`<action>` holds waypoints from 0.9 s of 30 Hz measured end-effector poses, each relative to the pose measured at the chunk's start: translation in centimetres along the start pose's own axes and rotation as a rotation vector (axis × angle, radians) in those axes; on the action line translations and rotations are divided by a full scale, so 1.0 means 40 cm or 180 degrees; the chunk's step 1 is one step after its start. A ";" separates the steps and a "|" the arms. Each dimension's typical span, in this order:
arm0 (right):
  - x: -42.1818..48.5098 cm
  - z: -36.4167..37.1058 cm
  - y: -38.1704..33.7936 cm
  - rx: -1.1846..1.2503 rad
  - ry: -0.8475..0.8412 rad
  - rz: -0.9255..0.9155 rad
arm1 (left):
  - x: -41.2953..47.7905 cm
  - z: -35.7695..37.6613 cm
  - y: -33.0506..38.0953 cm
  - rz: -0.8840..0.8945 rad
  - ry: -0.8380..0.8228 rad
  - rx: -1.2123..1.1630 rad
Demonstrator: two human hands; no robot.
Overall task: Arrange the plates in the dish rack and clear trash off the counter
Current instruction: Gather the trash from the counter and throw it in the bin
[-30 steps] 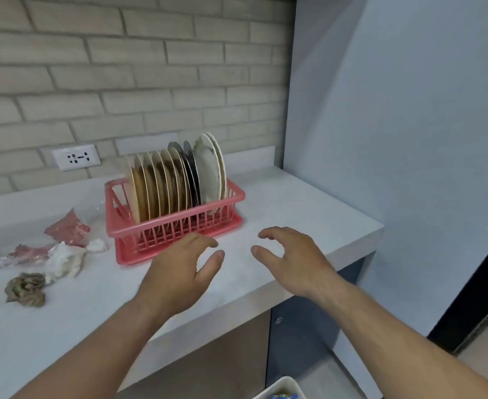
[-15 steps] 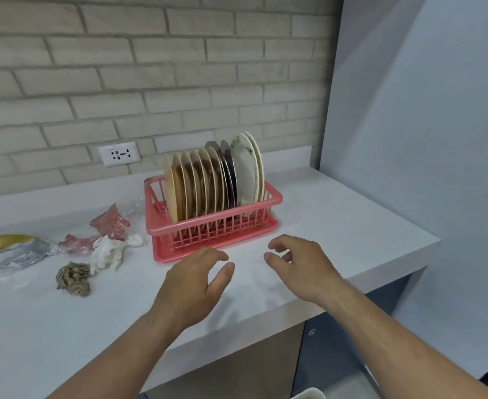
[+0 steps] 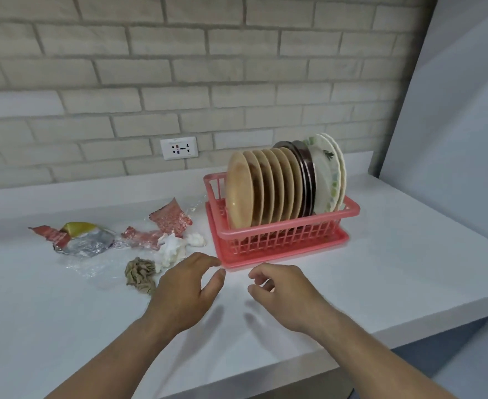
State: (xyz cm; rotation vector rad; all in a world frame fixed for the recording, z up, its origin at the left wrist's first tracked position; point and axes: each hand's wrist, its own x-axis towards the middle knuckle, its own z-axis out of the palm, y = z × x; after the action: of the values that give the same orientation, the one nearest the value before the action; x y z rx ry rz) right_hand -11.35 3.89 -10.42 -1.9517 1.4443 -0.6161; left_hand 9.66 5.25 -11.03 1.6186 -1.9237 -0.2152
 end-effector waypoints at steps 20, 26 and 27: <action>0.414 0.341 -0.258 -0.1185 0.0281 -0.0047 | 0.136 -0.120 -0.476 -0.0093 0.0455 -0.0042; 0.396 0.302 -0.262 -0.0943 0.0213 0.0002 | 0.168 -0.097 -0.475 -0.0072 0.0423 -0.0224; 0.404 0.309 -0.263 -0.1136 0.0087 0.0071 | 0.171 -0.092 -0.473 -0.0097 0.0418 -0.0270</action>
State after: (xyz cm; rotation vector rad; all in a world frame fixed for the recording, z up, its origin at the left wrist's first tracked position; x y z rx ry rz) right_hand 8.85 -6.84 -11.38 -2.1985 1.6824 -0.3952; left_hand 27.04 -4.75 -14.98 1.5679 -1.7688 -0.1952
